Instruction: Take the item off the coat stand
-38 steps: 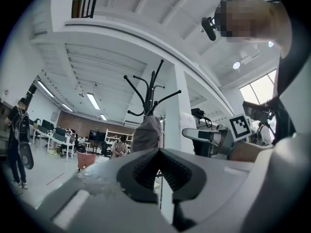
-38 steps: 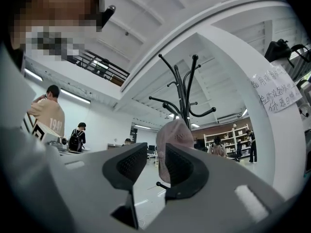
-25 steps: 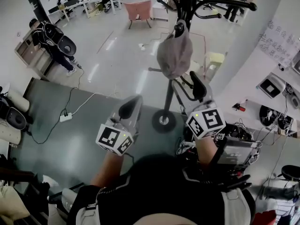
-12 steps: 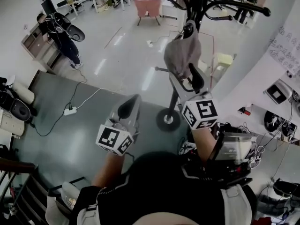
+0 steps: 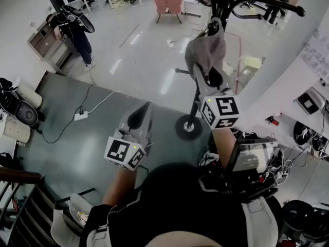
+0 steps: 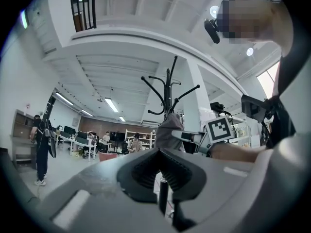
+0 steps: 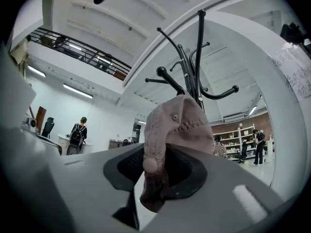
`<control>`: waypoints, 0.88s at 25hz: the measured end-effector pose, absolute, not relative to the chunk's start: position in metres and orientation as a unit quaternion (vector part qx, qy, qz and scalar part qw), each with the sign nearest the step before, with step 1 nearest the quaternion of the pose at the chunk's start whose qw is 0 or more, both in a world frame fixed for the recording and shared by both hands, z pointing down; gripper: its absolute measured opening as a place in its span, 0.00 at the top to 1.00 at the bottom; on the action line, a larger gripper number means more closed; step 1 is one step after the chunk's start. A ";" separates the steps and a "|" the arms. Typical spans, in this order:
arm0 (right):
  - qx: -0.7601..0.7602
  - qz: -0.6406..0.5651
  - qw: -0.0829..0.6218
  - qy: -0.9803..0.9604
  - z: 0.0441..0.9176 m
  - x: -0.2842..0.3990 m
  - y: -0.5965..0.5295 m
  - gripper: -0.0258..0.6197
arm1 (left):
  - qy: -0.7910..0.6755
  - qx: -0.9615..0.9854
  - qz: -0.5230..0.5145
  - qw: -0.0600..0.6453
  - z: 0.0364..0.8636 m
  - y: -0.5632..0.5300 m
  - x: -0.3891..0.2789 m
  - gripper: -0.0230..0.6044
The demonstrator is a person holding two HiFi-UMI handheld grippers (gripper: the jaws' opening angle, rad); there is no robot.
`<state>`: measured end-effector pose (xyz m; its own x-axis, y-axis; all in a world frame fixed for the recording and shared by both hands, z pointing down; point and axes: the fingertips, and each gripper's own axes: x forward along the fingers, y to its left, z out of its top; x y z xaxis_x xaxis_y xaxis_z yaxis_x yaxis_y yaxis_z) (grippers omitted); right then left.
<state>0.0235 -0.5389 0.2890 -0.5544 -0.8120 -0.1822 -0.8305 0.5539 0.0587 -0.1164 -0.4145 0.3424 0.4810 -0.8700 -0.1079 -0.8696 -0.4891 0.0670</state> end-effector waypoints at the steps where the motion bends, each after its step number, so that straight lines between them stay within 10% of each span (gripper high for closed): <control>1: -0.468 0.069 0.067 0.879 0.288 0.024 -0.539 0.80 | -0.507 0.860 -0.064 0.002 0.342 -0.413 -0.118 0.95; 22: -0.451 0.090 0.112 0.881 0.236 0.025 -0.485 0.87 | -0.495 0.865 -0.075 0.006 0.343 -0.385 -0.124 0.95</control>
